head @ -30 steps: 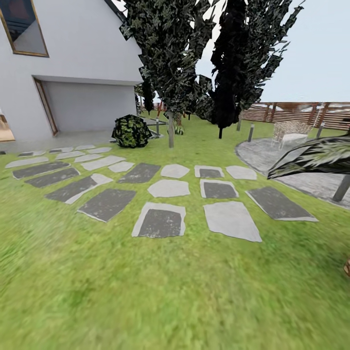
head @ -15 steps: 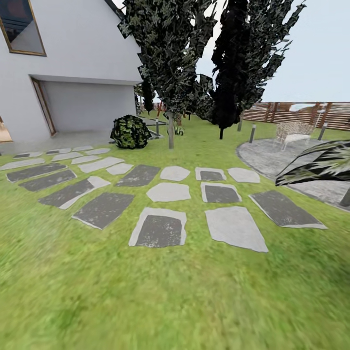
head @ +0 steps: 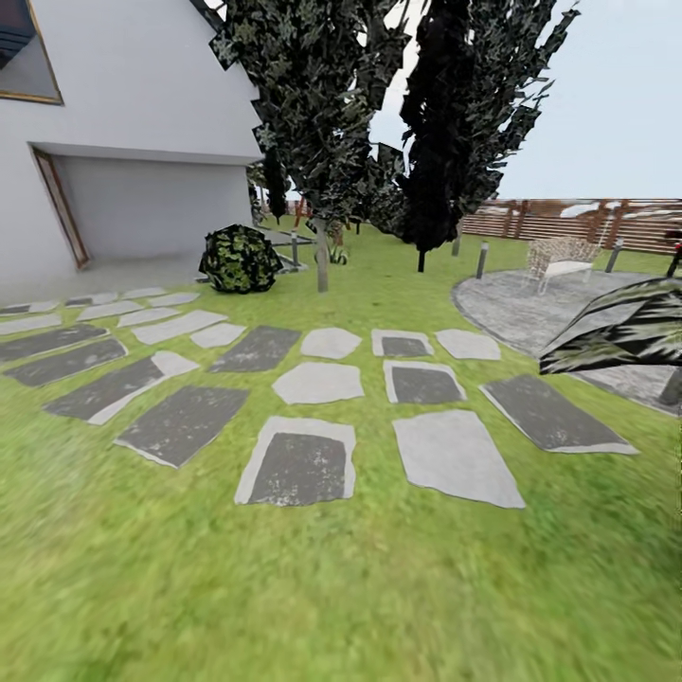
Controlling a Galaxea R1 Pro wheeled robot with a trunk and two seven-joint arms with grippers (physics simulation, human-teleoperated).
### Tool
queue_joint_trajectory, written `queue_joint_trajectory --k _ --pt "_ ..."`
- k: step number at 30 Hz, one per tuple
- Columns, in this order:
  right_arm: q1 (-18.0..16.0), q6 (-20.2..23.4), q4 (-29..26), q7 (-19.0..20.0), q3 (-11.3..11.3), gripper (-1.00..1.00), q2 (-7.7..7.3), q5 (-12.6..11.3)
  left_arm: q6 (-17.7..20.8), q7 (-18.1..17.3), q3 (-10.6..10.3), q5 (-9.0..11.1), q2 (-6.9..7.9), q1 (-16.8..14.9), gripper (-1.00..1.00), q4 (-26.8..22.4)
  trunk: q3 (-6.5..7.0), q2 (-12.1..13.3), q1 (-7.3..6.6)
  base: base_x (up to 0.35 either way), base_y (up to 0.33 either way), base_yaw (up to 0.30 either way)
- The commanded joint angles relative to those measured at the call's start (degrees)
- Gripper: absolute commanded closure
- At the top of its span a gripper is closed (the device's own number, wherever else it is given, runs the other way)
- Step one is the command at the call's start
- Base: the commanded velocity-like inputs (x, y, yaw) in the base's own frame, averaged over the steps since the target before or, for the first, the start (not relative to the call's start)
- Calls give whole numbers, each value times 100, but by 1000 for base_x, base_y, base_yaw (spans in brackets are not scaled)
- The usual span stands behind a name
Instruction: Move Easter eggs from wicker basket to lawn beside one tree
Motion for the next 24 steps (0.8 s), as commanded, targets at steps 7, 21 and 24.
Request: queue_joint_trajectory --k 7,21,24 --pt "-3 -2 3 1 -1 -100 0 2 2 -2 1 -2 0 4 -100 -13 -4 -2 4 342 0 -20" --pt "-3 -2 3 -6 -1 -100 0 2 6 -1 1 0 0 4 -100 -13 -4 -2 4 342 0 -1" --pt "-3 -2 3 -6 -1 -100 0 2 3 0 1 -4 0 4 -100 -13 -4 -2 4 342 0 0"
